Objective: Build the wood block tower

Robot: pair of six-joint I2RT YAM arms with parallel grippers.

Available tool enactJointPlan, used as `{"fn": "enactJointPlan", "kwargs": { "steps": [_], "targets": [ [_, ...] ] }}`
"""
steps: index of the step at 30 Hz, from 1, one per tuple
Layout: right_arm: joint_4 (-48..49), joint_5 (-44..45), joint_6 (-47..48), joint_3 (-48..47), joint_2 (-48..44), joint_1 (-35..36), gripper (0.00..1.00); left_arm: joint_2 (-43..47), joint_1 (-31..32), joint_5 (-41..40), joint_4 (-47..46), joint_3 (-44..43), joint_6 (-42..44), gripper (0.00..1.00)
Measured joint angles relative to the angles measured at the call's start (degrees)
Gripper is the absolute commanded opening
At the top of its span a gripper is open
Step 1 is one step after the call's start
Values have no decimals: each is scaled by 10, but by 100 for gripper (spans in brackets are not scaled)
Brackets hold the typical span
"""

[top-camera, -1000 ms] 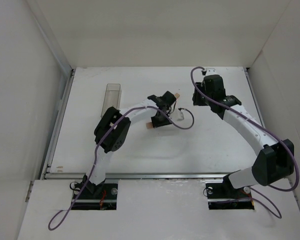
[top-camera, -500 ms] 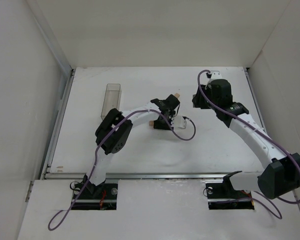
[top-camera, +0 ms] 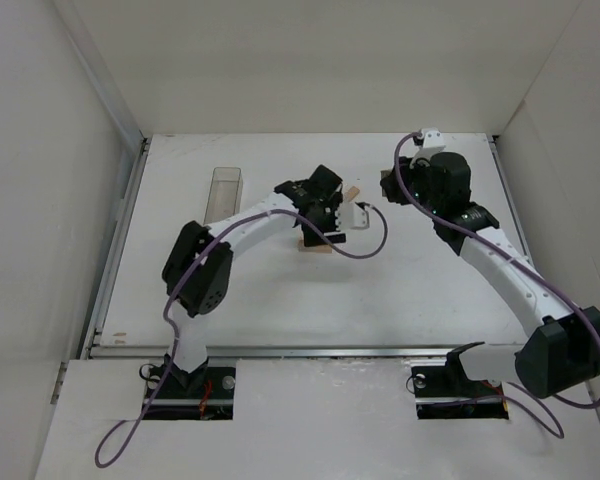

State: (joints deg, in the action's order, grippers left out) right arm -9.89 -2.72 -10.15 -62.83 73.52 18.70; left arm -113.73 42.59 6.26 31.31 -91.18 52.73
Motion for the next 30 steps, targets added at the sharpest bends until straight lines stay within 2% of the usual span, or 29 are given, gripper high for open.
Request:
{"fn": "enactJointPlan", "kwargs": {
  "steps": [5, 9, 13, 15, 19, 23, 26, 30],
  "targets": [
    [196, -102, 73, 91, -38, -9, 0, 108, -30, 78, 19, -21, -23, 53],
    [391, -250, 114, 205, -50, -14, 0, 154, -109, 211, 45, -66, -25, 52],
    [500, -390, 122, 233, -22, -18, 0, 179, -215, 349, 71, -71, 26, 54],
    [544, -452, 125, 233, -7, -16, 0, 179, -235, 394, 97, -81, 54, 54],
    [585, -507, 141, 232, -3, -4, 0, 136, -184, 447, 190, -163, 165, 57],
    [560, -522, 193, 226, -3, 15, 0, 105, -120, 475, 259, -201, 242, 58],
    [536, -521, 220, 223, -3, 21, 0, 103, -100, 480, 283, -201, 267, 59],
    [518, -512, 239, 223, -3, 25, 0, 115, -82, 473, 253, -189, 257, 59]
  ]
}}
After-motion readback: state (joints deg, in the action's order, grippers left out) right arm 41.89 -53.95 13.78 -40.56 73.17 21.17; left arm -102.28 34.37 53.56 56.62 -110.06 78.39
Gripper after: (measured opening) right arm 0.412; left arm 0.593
